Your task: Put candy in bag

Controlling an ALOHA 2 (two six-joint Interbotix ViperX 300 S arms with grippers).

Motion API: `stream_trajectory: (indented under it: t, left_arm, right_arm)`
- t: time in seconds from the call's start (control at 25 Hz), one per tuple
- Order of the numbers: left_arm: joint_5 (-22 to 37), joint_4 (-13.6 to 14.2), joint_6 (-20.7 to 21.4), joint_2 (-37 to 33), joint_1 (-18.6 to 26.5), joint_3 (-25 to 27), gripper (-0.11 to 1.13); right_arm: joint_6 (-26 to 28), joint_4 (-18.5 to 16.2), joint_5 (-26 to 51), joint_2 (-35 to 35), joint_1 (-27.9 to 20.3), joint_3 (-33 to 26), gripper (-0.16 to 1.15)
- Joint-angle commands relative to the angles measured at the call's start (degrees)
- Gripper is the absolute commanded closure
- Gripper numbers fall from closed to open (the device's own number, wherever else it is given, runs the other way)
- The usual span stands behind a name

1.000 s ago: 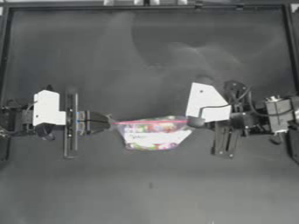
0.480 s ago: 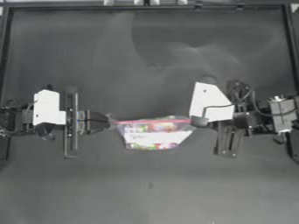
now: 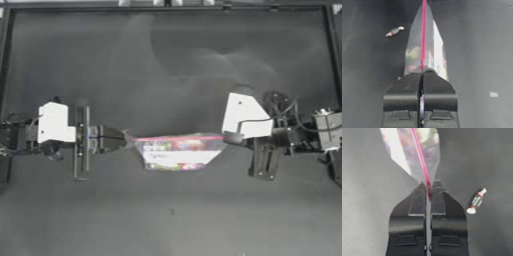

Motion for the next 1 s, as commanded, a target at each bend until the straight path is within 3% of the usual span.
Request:
stream_trajectory:
  t: [0.04, 0.6, 1.0]
  left_arm:
    - [-0.1, -0.1, -0.1, -1.0, 0.1, -0.4, 0.98]
    - [-0.5, -0.1, 0.0, 3.7, -0.7, -3.1, 0.98]
    - [-0.6, 1.6, 0.1, 5.8, -0.9, -5.2, 0.98]
  right_arm:
    - [0.4, 0.3, 0.5, -1.5, 0.1, -0.4, 0.92]
    - [0.4, 0.3, -6.1, -0.2, 0.7, -0.4, 0.92]
    - [0.2, -0.2, -10.3, 1.8, 0.8, -1.1, 0.92]
